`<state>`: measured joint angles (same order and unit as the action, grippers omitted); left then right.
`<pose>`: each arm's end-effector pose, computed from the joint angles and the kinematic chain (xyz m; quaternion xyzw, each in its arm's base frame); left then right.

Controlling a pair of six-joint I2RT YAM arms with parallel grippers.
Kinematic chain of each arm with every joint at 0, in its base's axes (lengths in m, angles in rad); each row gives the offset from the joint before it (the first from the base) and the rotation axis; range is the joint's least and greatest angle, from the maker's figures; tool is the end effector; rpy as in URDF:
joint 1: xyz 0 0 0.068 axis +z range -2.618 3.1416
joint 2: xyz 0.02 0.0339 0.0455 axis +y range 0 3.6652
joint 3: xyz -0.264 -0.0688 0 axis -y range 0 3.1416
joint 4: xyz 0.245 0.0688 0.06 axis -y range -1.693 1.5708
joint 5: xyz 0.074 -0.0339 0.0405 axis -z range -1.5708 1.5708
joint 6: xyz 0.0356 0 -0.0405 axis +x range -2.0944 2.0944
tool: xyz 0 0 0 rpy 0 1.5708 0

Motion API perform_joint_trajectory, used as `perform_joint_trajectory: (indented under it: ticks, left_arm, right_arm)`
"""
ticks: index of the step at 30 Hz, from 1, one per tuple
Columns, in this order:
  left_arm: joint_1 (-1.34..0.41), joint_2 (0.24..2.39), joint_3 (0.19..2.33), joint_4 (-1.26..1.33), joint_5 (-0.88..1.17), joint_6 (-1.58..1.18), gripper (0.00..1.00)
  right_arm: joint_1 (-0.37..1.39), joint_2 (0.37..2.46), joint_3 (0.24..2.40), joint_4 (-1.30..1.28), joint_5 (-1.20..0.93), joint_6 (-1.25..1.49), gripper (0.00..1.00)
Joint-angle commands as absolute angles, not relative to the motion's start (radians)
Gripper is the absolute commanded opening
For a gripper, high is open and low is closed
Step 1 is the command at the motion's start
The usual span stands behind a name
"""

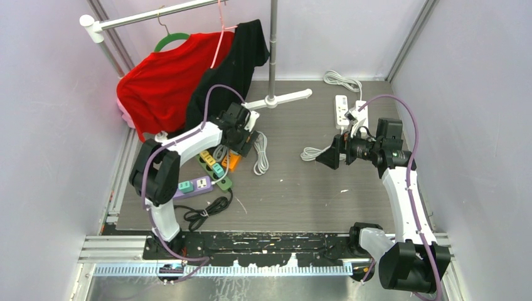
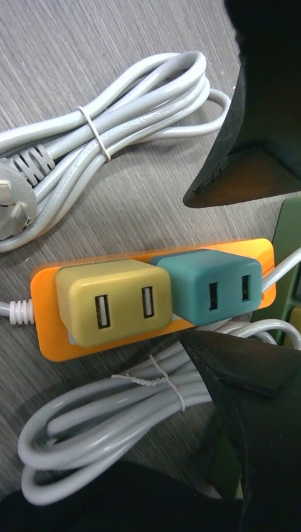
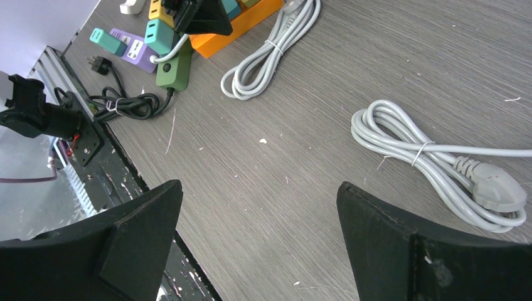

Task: Pull the plug off the socket
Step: Move the socket to the center of the board.

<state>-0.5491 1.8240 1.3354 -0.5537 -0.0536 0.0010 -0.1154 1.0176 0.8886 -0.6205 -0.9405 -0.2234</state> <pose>0.3301 -0.1998 0.2125 0.2553 0.9306 -0.0458 0.2583 0.2035 0.0054 0.3014 -0.2247 0.8064 0.3495 0.4208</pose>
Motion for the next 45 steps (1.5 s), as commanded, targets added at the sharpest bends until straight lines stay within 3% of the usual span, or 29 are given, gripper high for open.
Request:
perform_joint_trajectory:
  ticks: [1,9,14,20,29,40,45]
  left_arm:
    - [-0.529,1.854,1.387,-0.566,0.003,0.017,0.7]
    - [-0.508,1.897,1.388,-0.568,0.059,0.001,0.64]
    - [-0.508,1.912,1.388,-0.568,0.151,-0.047,0.53]
    - [-0.521,1.915,1.381,-0.57,0.155,-0.091,0.55]
    - [-0.531,1.926,1.409,-0.638,-0.06,-0.035,0.66]
    - [-0.531,1.95,1.417,-0.67,-0.07,-0.021,0.66]
    - [-0.536,1.95,1.402,-0.674,0.019,-0.051,0.59]
  right_arm:
    - [-0.118,1.0,0.897,-0.594,-0.969,-0.244,0.98]
    - [-0.118,1.002,0.899,-0.602,-0.971,-0.256,0.98]
    - [-0.118,1.002,0.901,-0.607,-0.97,-0.261,0.98]
    - [-0.118,1.002,0.901,-0.611,-0.969,-0.265,0.98]
    - [-0.117,0.999,0.902,-0.615,-0.971,-0.271,0.98]
    - [-0.118,1.002,0.902,-0.619,-0.972,-0.276,0.98]
    - [-0.118,1.002,0.902,-0.621,-0.972,-0.279,0.98]
